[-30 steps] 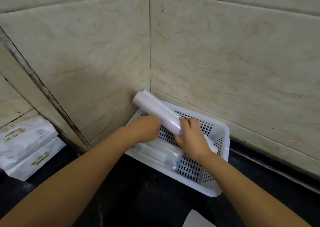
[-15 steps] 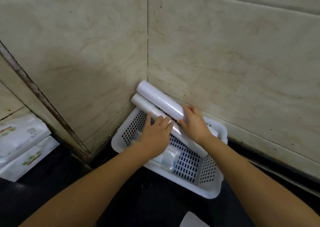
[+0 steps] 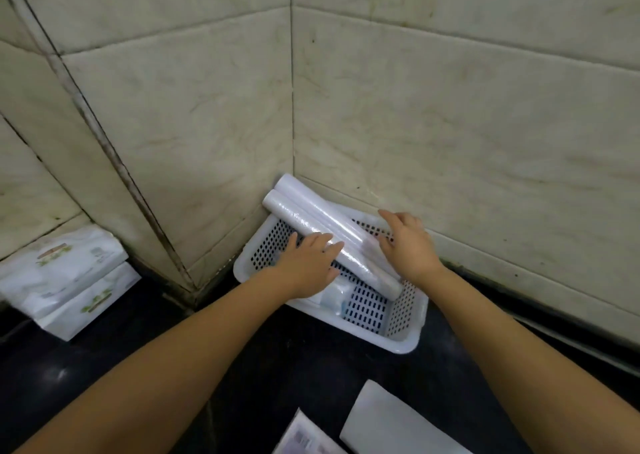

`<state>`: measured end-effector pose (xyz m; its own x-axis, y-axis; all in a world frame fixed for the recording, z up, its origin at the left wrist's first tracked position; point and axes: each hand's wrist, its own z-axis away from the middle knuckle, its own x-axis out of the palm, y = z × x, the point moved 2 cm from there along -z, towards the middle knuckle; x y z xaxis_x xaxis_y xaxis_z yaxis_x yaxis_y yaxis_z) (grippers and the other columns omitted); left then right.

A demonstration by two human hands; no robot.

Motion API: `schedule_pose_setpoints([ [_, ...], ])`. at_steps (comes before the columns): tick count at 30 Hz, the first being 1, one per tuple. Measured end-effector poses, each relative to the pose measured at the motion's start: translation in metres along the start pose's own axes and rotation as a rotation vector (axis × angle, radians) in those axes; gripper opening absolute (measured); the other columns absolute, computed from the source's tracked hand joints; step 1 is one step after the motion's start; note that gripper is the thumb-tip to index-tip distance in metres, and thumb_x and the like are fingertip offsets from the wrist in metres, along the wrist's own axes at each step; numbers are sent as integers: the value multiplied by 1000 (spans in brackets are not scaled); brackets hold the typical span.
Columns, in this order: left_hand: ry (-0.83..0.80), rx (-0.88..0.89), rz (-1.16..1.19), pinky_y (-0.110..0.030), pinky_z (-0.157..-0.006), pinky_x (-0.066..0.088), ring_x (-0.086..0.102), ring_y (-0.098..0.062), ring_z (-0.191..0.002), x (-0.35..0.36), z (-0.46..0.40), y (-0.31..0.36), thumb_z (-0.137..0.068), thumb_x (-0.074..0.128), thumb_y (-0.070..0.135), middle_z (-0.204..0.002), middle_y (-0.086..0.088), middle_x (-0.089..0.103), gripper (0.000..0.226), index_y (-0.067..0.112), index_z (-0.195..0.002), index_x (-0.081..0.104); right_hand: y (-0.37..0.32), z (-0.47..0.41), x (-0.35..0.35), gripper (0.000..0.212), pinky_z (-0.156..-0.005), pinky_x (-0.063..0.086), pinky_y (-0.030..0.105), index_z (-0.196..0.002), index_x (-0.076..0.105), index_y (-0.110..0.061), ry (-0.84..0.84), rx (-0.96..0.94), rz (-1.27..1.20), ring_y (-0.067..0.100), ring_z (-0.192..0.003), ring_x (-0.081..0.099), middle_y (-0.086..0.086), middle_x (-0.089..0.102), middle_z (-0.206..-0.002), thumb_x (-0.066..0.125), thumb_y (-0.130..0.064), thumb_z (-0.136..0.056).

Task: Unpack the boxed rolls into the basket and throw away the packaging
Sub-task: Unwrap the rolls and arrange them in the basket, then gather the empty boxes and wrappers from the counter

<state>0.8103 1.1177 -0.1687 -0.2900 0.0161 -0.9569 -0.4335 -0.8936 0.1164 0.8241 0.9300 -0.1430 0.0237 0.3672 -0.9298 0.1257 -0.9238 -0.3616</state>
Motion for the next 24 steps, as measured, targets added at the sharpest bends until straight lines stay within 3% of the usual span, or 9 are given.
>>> schedule_pose_setpoints([
  [3,83,143,68,-48,-118,12,14,-22,-145,-9,34,24,-98,37,39,-157,-6,20,56,22,-148,20,17,39,-25,41,-99,41,40,-135,46,-11,37,11,-96,29,-115,48,15,52,-127,48,-16,-94],
  [5,159,253,185,-40,-115,23,30,-21,-138,-11,63,45,-97,42,35,-149,-6,36,49,19,-143,35,31,71,-36,24,-75,46,33,-113,60,-12,46,43,-165,23,-89,57,13,62,-107,48,-15,-93],
  [7,172,341,270,-36,-107,36,44,-18,-124,-6,94,67,-94,46,33,-135,-5,51,42,17,-133,48,48,104,-39,17,-57,44,27,-87,64,-14,-30,108,-204,21,-68,60,8,67,-81,48,-15,-91],
  [9,111,392,270,-36,-98,44,51,-15,-113,8,117,83,-93,48,36,-125,-1,56,38,19,-127,53,63,131,-32,20,-54,47,20,-74,63,-16,-219,192,-213,18,-63,64,2,67,-68,49,-16,-88],
  [11,-8,416,211,-35,-96,45,50,-15,-113,32,138,98,-92,48,41,-126,0,54,42,21,-130,50,74,160,-15,21,-67,51,24,-82,67,-14,-537,238,-144,18,-71,66,4,71,-79,51,-25,-88],
  [14,-179,430,110,-35,-101,39,45,-20,-120,69,156,112,-89,52,48,-135,-3,48,57,21,-137,43,78,198,13,48,-87,47,29,-112,60,-18,-884,222,101,16,-98,59,0,62,-113,49,-56,-85],
  [17,-273,407,18,-40,-107,33,40,-24,-126,95,164,117,-81,58,55,-140,-4,44,72,22,-141,35,78,222,34,54,-79,45,27,-116,53,-17,-827,252,74,18,-102,57,3,59,-120,58,-57,-80],
  [20,-252,379,-81,-39,-112,24,39,-24,-128,113,170,115,-80,62,51,-141,-3,43,75,23,-142,30,78,235,46,56,-89,46,30,-127,47,-12,-742,282,59,23,-115,54,8,54,-132,63,-42,-83],
  [24,-176,345,-92,-36,-109,23,42,-24,-123,119,176,114,-80,60,44,-135,-2,47,65,23,-136,35,76,251,45,30,-74,46,25,-109,60,-15,-747,317,25,20,-96,59,5,62,-113,58,-30,-84],
])
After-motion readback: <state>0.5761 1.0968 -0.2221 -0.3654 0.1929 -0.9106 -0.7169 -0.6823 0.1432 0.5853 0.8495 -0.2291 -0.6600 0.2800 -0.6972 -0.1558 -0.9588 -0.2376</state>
